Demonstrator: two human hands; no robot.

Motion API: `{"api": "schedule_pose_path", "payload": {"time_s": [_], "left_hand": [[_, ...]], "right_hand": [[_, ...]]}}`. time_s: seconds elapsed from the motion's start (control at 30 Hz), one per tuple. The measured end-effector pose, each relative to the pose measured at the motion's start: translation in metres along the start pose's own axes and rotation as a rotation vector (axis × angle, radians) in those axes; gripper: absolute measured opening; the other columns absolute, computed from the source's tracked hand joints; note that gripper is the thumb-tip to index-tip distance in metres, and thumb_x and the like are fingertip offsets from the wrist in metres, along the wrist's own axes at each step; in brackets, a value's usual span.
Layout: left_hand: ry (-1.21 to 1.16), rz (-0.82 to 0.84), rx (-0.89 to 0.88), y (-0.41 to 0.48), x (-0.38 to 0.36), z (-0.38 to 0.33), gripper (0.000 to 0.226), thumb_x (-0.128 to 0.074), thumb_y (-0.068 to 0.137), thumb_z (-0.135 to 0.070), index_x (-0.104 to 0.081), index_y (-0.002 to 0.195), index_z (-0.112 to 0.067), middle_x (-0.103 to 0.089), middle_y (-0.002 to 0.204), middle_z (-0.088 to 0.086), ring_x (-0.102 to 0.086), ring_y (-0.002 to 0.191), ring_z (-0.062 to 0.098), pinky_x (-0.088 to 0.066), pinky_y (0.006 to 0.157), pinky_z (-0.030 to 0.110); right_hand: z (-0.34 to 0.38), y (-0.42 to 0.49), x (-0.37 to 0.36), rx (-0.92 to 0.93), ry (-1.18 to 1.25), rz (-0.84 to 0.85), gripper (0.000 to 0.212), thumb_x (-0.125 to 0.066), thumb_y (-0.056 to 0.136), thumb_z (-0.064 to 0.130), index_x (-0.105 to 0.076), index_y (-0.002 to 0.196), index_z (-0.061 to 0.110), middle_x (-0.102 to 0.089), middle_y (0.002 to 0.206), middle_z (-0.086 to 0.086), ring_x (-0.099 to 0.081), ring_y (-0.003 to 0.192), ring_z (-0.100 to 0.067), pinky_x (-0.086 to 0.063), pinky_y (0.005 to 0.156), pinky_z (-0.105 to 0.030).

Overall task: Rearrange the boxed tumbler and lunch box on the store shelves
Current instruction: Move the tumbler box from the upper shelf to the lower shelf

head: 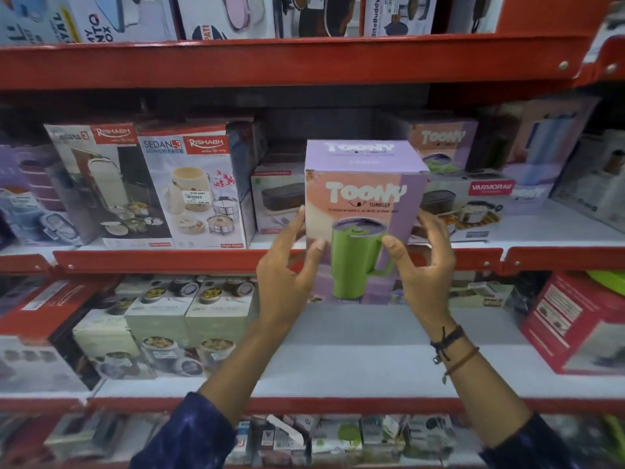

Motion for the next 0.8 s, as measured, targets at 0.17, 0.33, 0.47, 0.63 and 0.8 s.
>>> {"api": "schedule_pose_path", "payload": {"time_s": [0.17, 0.33, 0.47, 0.63, 0.8], "left_hand": [[0.101, 0.114, 0.02, -0.054, -0.023, 0.005, 0.051, -0.059, 0.087, -0.027, -0.046, 0.134, -0.013, -0.062, 0.125, 0.006, -0.053, 0.106, -0.003, -0.043, 0.085, 0.004], [0.129, 0.237, 0.11, -0.098, -0.044, 0.031, 0.053, -0.06, 0.087, -0.028, -0.04, 0.136, -0.022, -0.061, 0.123, -0.001, -0.054, 0.105, -0.002, -0.044, 0.078, 0.001], [0.155, 0.32, 0.204, -0.125, -0.062, 0.061, 0.053, -0.061, 0.088, -0.023, -0.04, 0.136, -0.018, -0.063, 0.122, 0.007, -0.058, 0.108, 0.013, -0.054, 0.08, 0.022], [0.154, 0.396, 0.331, -0.147, -0.086, 0.089, 0.051, -0.057, 0.09, -0.015, -0.037, 0.136, -0.014, -0.058, 0.129, 0.01, -0.057, 0.115, 0.021, -0.055, 0.087, 0.033], [0.16, 0.46, 0.464, -0.161, -0.104, 0.116, 0.047, -0.052, 0.091, -0.009, -0.035, 0.134, -0.017, -0.058, 0.127, 0.008, -0.057, 0.114, 0.022, -0.055, 0.086, 0.044]], "right_hand": [[-0.031, -0.041, 0.037, -0.097, -0.105, 0.091, 0.06, -0.062, 0.081, 0.05, -0.057, 0.12, 0.005, -0.057, 0.118, -0.003, -0.054, 0.113, -0.013, -0.047, 0.096, -0.03], [-0.068, -0.082, 0.061, -0.193, -0.199, 0.184, 0.053, -0.063, 0.081, 0.046, -0.058, 0.116, 0.006, -0.057, 0.117, -0.003, -0.056, 0.108, -0.017, -0.048, 0.092, -0.025], [-0.099, -0.112, 0.069, -0.297, -0.197, 0.246, 0.043, -0.07, 0.082, 0.024, -0.054, 0.12, 0.014, -0.054, 0.124, -0.003, -0.056, 0.11, -0.013, -0.054, 0.089, -0.028], [-0.133, -0.136, 0.067, -0.499, -0.14, 0.308, 0.048, -0.068, 0.084, 0.016, -0.045, 0.125, 0.024, -0.048, 0.126, 0.002, -0.055, 0.115, -0.017, -0.053, 0.091, -0.023], [-0.162, -0.147, 0.062, -0.613, -0.184, 0.383, 0.046, -0.065, 0.086, 0.019, -0.042, 0.126, 0.02, -0.045, 0.129, 0.0, -0.052, 0.115, -0.018, -0.052, 0.095, -0.04]]}}
Point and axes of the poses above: each hand's wrist, its own y-axis towards the middle knuckle, its own x-axis out of the back of the hand, z = x × y, the point moved 2 cm from there along y, towards the middle knuckle
